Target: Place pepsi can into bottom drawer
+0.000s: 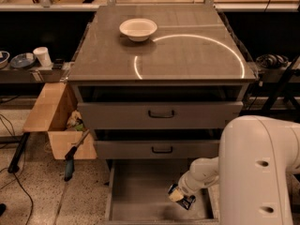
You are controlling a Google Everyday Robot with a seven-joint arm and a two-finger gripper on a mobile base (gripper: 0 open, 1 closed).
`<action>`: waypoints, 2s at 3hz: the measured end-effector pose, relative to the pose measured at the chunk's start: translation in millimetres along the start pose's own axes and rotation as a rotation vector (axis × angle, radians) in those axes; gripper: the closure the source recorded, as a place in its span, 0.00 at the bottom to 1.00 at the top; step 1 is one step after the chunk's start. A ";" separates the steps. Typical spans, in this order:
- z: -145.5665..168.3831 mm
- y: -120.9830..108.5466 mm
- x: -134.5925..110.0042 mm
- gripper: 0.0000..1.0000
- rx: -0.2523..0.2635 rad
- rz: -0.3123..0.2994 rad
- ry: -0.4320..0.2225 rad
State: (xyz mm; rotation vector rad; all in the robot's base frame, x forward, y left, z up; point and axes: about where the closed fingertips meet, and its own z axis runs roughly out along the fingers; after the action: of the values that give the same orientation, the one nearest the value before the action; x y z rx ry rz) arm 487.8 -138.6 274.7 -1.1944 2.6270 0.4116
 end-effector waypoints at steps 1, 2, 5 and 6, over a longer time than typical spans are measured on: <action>10.4 -4.1 4.7 1.00 -0.017 0.017 0.028; 11.4 -4.5 5.1 1.00 -0.019 0.018 0.030; 59.1 -22.5 20.6 1.00 -0.055 0.082 0.042; 73.9 -28.3 26.5 1.00 -0.067 0.101 0.053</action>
Offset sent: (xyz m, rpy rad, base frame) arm 0.0010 -0.0020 -0.0107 -0.0079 0.0313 -0.0052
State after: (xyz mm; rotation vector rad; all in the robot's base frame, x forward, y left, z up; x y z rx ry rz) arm 498.9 -149.5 192.7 -1.1104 2.7470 0.4972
